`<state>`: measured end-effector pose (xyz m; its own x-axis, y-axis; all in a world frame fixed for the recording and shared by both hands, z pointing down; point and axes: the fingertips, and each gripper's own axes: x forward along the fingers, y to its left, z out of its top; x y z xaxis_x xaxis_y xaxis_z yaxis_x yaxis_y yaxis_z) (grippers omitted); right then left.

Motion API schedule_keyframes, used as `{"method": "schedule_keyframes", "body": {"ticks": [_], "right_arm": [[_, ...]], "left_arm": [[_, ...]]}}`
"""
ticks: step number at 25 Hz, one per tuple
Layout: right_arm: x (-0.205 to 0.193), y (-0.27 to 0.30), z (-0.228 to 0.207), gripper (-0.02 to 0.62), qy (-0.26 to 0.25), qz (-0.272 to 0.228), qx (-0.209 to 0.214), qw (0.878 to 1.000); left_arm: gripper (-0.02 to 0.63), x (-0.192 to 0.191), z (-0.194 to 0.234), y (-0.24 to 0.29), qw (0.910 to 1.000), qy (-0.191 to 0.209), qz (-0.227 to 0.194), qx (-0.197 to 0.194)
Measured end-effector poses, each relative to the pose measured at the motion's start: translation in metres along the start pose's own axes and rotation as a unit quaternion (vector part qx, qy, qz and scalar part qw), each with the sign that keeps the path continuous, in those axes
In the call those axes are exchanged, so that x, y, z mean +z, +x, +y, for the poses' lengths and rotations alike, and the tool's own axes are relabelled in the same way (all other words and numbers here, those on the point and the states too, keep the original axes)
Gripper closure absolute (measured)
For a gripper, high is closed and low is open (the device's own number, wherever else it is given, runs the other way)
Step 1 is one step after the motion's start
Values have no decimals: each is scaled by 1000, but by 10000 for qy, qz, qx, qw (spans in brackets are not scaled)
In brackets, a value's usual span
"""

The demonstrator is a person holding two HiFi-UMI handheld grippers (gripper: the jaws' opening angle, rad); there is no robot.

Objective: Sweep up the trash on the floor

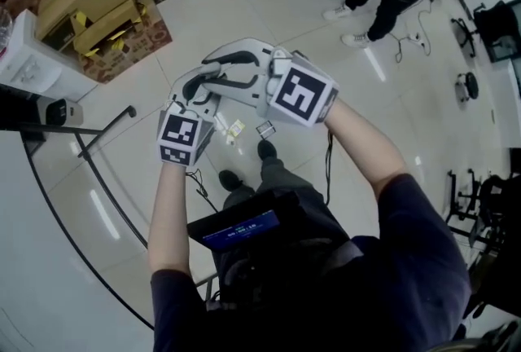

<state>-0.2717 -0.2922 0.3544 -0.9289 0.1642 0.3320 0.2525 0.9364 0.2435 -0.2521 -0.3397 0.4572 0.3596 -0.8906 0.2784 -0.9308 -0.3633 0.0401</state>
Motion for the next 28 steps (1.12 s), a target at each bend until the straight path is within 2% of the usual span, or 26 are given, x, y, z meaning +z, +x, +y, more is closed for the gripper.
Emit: {"method": "schedule_keyframes", "body": {"ticks": [5,8,11,18,28], "right_arm": [[5,-6,-3,465,259,-52,-148,9995],[5,-15,-17,465,626,-262,-301,9972],[-2,-21,-31,465,903,-264,-393,9948],[-33,-38,-44,474,1067,-139,-509,9929],[-108,-81,-103,477,1000,10,-1192,9878]], "left_arm": [[495,0,-1,-11,9998,160,-119,85],[495,-7,-1,-7,9996,215,41,151],[525,-15,-2,4,9992,309,124,240],[528,-23,-22,53,9985,386,276,-273],[528,-33,-29,165,9929,785,544,-714]]}}
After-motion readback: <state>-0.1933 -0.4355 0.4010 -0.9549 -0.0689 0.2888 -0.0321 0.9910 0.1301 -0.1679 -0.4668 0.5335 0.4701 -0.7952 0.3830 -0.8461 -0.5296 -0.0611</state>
